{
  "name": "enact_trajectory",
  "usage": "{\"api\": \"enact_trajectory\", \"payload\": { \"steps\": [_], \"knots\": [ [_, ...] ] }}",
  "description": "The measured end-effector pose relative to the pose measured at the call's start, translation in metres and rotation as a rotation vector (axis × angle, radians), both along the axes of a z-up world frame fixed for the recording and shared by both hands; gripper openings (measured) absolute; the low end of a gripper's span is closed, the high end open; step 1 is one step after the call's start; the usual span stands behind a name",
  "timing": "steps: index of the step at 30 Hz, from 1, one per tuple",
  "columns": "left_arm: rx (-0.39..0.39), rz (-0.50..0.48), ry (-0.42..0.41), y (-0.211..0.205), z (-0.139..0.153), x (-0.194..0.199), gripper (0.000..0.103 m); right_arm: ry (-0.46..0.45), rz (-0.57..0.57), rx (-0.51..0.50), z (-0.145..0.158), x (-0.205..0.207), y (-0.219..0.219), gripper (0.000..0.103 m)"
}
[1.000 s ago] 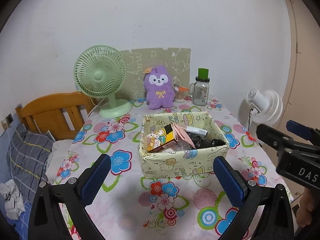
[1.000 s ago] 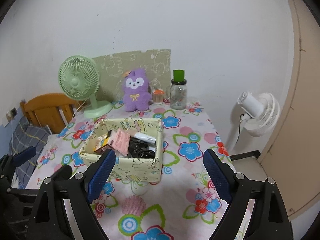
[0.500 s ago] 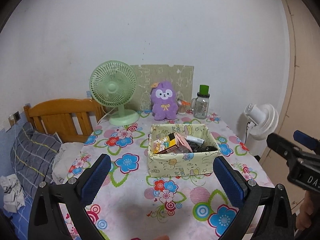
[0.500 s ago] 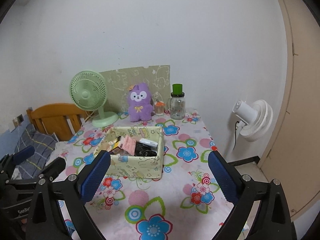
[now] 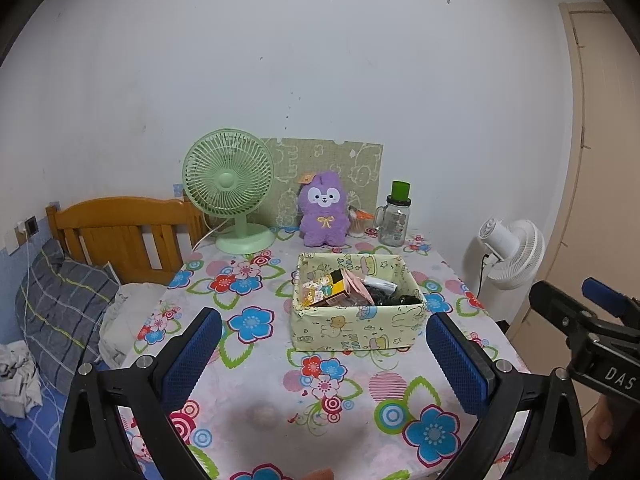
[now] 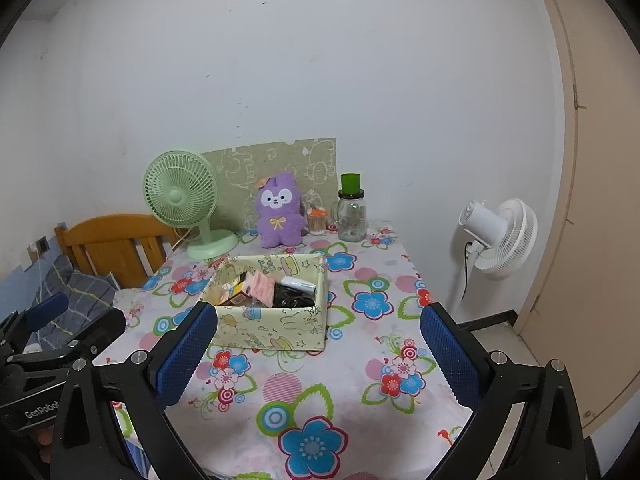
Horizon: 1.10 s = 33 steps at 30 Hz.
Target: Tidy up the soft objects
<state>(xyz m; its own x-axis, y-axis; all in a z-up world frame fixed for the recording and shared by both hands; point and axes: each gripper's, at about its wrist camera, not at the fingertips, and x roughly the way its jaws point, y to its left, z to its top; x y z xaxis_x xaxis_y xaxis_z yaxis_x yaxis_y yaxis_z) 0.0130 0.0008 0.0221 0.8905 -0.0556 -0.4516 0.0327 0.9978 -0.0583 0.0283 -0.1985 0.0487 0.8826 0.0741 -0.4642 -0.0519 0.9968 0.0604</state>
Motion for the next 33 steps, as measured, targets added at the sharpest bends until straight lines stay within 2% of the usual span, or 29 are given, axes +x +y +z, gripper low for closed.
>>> {"api": "enact_trajectory", "payload": {
  "steps": [12,33],
  "knots": [
    [0.031,-0.032,-0.015,-0.003,0.006,0.005,0.103,-0.004,-0.005,0.017,0.003,0.004,0.005,0.103],
    [0.014,-0.039,-0.002,0.003,0.006,0.022,0.103,-0.008,-0.021,0.003,0.004,0.018,0.011,0.103]
  ]
}}
